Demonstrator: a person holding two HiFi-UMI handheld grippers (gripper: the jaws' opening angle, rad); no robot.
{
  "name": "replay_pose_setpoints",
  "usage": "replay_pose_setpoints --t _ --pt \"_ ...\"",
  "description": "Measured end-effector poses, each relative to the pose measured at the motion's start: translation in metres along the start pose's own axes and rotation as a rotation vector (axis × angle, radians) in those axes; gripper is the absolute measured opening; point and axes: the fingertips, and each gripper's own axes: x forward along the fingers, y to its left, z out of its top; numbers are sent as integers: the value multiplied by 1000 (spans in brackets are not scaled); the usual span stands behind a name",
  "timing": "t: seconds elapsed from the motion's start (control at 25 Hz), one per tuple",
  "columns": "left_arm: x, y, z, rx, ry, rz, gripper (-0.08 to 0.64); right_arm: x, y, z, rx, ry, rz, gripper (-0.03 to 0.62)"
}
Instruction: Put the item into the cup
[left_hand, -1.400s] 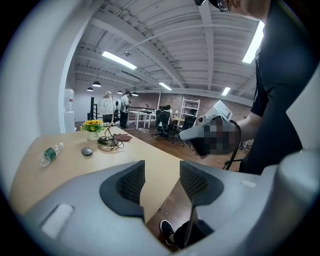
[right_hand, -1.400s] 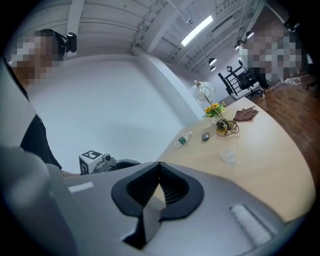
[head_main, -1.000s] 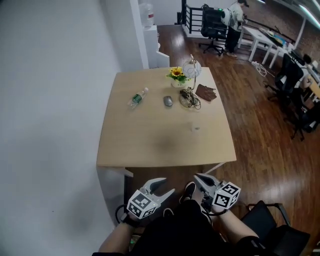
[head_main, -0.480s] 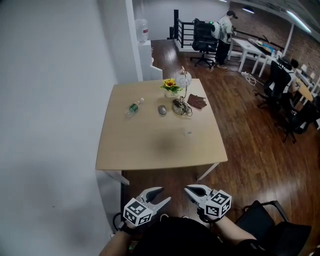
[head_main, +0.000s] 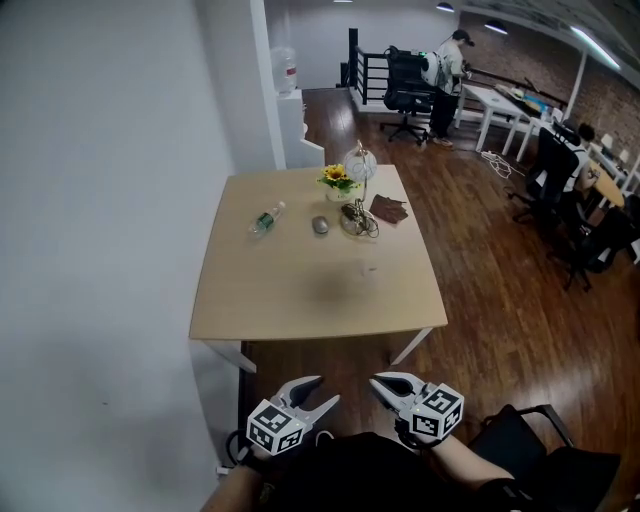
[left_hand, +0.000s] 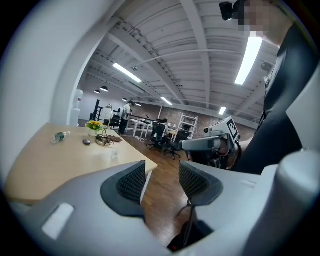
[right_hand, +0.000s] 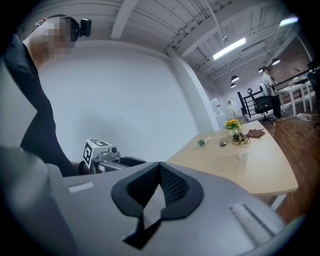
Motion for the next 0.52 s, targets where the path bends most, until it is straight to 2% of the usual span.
replay_pose_setpoints --t 0.12,0.32,0.52 --pt "0 -3 -3 41 20 9 202 -4 4 2 -8 -3 7 8" --pt "-1 -15 2 6 -1 -17 204 -12 9 4 -32 -1 21 8" --pt "0 -17 1 30 0 4 202 -15 8 1 -35 4 20 8"
